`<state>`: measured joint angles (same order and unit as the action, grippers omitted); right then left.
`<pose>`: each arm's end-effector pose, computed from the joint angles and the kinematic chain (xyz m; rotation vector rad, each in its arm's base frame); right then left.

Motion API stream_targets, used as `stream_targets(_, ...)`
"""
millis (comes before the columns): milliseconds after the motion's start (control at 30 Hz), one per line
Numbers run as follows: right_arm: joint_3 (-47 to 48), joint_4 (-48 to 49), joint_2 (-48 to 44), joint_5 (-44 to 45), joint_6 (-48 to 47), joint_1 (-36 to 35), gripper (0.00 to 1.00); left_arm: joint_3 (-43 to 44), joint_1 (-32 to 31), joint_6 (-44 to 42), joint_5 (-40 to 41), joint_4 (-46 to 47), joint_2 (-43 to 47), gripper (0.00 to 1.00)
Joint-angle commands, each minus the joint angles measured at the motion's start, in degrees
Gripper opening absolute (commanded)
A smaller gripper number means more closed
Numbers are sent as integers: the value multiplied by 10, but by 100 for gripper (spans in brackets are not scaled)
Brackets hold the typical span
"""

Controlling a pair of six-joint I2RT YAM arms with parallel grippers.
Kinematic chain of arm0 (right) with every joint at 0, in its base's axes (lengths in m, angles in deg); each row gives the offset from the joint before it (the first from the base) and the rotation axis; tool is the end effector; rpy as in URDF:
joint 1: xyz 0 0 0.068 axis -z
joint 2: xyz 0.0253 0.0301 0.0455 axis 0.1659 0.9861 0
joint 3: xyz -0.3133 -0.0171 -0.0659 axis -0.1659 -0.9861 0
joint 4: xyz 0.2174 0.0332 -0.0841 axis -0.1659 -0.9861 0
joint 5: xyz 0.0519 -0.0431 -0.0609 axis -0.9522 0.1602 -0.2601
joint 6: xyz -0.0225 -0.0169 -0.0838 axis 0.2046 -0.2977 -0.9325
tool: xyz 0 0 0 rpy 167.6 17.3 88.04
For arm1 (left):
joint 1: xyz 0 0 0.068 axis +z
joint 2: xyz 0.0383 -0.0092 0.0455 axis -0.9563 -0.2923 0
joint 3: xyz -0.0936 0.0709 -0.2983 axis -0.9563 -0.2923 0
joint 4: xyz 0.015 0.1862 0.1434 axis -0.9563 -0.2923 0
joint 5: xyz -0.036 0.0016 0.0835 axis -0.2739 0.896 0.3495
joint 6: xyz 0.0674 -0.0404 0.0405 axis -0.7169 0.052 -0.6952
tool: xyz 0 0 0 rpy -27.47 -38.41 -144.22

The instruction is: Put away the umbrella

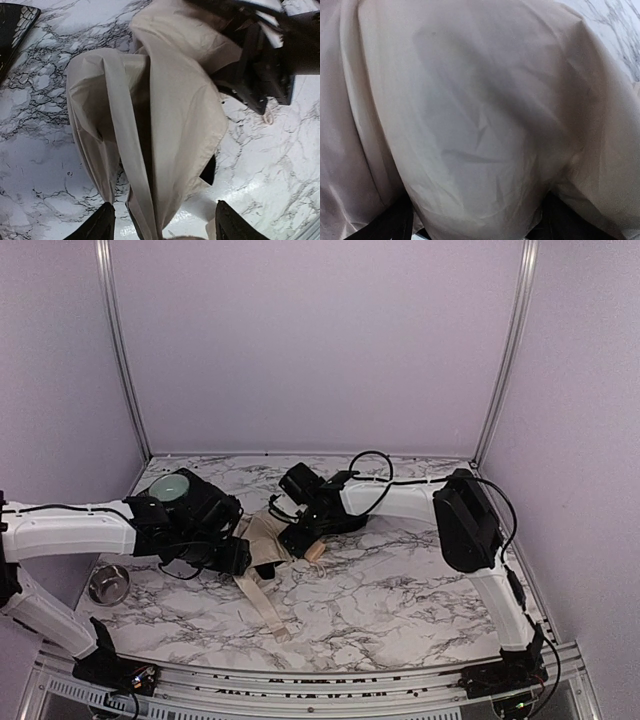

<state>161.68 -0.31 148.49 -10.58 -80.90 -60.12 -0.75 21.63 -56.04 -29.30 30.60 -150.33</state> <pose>0.3480 0.4135 0.1609 -1.1628 2.3923 0.1756 0.1829 -0.2011 0.2613 0.2999 2.4490 -0.3815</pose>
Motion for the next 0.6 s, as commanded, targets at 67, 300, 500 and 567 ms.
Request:
stream_targets(67, -58, 10, -103, 30, 10, -22, 86, 20, -4, -24, 41, -61, -45, 67)
stream_targets(300, -173, 59, -154, -51, -15, -32, 87, -22, -3, -30, -7, -49, -30, 57)
stream_targets(500, -138, 37, -88, -41, -12, -4, 90, -65, 15, -26, 11, -21, -19, 57)
stream_targets(567, -123, 44, -71, -34, -18, 0, 90, -67, 25, -27, 27, -18, -18, 54)
